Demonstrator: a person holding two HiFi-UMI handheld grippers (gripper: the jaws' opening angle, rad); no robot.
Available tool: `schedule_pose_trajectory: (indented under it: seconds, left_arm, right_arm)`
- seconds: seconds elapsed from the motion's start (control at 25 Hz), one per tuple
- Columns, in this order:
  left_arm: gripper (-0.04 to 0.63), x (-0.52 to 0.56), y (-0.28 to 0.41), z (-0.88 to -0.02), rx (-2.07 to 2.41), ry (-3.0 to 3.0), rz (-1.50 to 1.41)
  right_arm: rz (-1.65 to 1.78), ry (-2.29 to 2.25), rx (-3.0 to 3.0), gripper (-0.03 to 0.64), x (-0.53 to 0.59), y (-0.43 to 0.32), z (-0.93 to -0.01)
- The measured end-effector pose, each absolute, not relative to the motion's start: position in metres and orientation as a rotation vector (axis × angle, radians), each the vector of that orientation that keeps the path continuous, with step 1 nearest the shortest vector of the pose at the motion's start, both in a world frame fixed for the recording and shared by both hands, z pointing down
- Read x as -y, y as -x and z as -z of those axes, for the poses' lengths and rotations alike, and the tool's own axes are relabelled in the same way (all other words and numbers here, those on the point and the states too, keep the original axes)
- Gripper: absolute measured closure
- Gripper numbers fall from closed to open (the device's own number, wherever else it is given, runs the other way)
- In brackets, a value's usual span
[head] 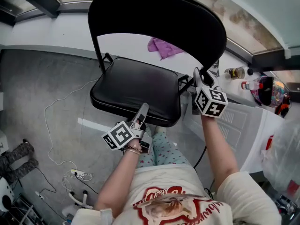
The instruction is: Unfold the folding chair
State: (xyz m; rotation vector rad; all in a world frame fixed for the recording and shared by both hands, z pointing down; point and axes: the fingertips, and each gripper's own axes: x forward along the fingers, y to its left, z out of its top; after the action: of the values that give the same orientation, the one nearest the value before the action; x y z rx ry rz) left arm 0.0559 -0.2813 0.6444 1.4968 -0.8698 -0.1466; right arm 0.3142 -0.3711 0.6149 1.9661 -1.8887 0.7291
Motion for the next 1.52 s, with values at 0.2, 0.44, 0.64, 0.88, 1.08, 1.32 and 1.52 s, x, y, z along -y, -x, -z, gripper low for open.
schedule_pose_trajectory:
  seconds: [0.2,0.44,0.64,0.88,1.08,1.32,1.52]
  left_arm:
    - [0.397,0.265,-0.047,-0.658,0.851,-1.495,0.177]
    - [0.387,0.238,-0.033,-0.685,0.832,-1.526,0.233]
    - [0.377,0.222,-0.020,-0.706,0.825,-1.568,0.275]
    - [0.365,0.215,-0.007,-0.731,0.875,-1.581,0.312]
    - [0.365,0.200,0.001,-0.750,0.824,-1.556,0.292]
    - [0.363,0.180,0.006,-0.770,0.794,-1.541,0.292]
    - [0.360,0.167,0.015,-0.783,0.781,-1.540,0.308]
  right_arm:
    - [-0.733,-1.935,1.936,0.487,0.373,-0.312,-0.622]
    - [-0.796,-1.902,1.959,0.486,0.373,-0.314,-0.641]
    - [-0.828,-1.857,1.962,0.482,0.377,-0.314,-0.658]
    - [-0.897,-1.884,1.939,0.486,0.383,-0.317,-0.676]
    - [-0.931,-1.880,1.898,0.485,0.384,-0.315,-0.693]
    - [-0.961,-1.876,1.888,0.485,0.377,-0.316,-0.708]
    - [-0.988,-1.823,1.874,0.480,0.370,-0.310,-0.719]
